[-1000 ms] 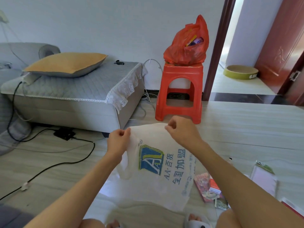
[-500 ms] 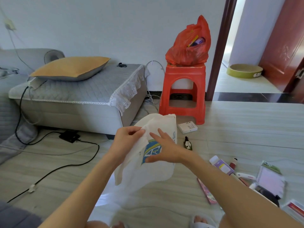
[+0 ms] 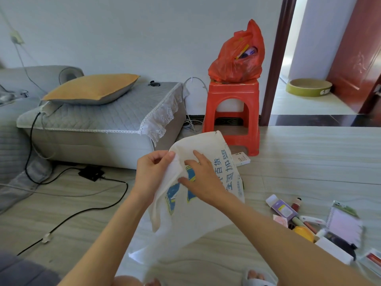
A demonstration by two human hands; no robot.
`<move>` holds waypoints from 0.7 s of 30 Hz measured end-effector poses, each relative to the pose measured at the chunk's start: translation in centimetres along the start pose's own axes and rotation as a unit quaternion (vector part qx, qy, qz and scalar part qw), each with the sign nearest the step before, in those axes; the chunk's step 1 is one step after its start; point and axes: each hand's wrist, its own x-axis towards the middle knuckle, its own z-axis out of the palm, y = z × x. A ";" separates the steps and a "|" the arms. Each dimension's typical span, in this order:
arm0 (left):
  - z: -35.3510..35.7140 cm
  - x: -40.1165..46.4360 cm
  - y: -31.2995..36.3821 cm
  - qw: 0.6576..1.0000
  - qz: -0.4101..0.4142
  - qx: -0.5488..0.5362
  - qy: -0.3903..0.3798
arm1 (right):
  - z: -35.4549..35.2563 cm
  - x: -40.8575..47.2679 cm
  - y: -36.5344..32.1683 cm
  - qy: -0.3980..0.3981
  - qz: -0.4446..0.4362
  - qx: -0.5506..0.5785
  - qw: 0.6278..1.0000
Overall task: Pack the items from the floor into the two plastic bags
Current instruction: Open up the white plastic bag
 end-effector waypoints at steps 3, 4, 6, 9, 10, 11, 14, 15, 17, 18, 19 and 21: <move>-0.4 0.2 -0.2 0.999 0.033 0.034 0.001 | -0.6 0.3 0.4 0.050 -0.004 -0.004 0.999; -0.7 0.3 -0.4 0.997 0.045 0.055 0.006 | -1.0 0.4 0.5 0.050 0.004 0.001 0.999; -1.3 0.6 -0.7 0.990 0.072 0.122 0.014 | -1.8 0.3 0.7 0.047 0.027 0.032 0.998; -2.1 0.7 -1.2 0.970 0.096 0.221 0.040 | -3.2 0.2 0.8 0.035 0.062 0.105 0.992; -2.3 0.7 -1.4 0.964 0.097 0.244 0.048 | -3.6 0.1 0.7 0.019 0.077 0.149 0.986; -2.4 0.7 -1.5 0.958 0.096 0.263 0.056 | -4.0 0.1 0.6 0.002 0.092 0.194 0.977; -2.3 1.0 -1.9 0.943 0.120 0.302 0.078 | -5.3 -0.2 0.2 -0.038 0.127 0.281 0.950; -2.1 1.0 -1.8 0.939 0.146 0.304 0.065 | -5.6 -0.2 0.1 -0.045 0.133 0.304 0.942; -1.4 0.6 -1.2 0.925 0.201 0.322 -0.031 | -6.3 -0.4 -0.1 -0.052 0.134 0.350 0.926; -1.0 0.6 -1.1 0.901 0.227 0.360 -0.084 | -6.6 -0.5 -0.1 -0.052 0.132 0.370 0.918; -0.6 0.6 -1.2 0.869 0.254 0.407 -0.117 | -6.9 -0.6 -0.1 -0.052 0.130 0.381 0.914; -0.2 0.7 -1.5 0.839 0.274 0.455 -0.119 | -7.1 -0.7 0.2 -0.054 0.127 0.369 0.919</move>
